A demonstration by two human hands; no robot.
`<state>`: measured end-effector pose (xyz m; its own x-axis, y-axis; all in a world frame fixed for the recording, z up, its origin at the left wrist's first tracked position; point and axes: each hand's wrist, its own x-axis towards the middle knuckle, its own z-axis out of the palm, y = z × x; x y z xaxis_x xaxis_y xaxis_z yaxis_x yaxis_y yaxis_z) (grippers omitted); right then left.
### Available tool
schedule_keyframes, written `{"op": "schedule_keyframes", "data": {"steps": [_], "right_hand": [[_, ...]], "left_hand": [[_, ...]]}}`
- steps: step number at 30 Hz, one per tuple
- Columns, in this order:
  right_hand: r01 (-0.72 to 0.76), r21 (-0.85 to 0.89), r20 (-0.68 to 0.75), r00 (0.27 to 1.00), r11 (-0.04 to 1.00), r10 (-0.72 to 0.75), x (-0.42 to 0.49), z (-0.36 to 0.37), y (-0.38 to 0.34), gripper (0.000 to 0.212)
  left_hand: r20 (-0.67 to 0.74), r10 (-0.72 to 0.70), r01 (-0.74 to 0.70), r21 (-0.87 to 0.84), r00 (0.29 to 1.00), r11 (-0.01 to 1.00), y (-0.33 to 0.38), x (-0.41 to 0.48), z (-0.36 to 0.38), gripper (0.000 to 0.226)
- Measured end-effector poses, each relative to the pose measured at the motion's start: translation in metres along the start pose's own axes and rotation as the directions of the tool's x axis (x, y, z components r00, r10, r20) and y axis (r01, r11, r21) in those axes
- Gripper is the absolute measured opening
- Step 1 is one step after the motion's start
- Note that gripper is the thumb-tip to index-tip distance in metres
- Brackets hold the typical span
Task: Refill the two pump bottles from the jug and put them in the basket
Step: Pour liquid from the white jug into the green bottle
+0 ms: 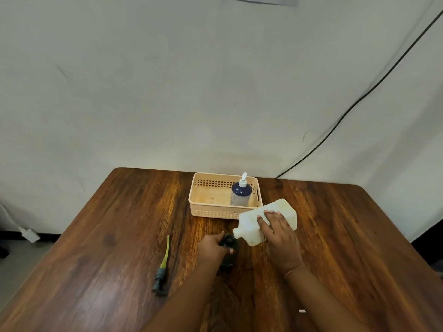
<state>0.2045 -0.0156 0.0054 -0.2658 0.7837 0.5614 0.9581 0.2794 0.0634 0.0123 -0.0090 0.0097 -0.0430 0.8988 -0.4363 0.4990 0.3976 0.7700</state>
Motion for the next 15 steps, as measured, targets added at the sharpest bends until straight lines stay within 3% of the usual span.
{"op": "schedule_keyframes", "data": {"steps": [15], "right_hand": [[0.034, -0.031, -0.014, 0.999, 0.999, -0.035, 0.0048, -0.0048, 0.0031, 0.069]], "left_hand": [[0.016, 0.007, -0.007, 0.029, 1.000, 1.000, 0.0024, 0.0009, -0.0001, 0.063]]}}
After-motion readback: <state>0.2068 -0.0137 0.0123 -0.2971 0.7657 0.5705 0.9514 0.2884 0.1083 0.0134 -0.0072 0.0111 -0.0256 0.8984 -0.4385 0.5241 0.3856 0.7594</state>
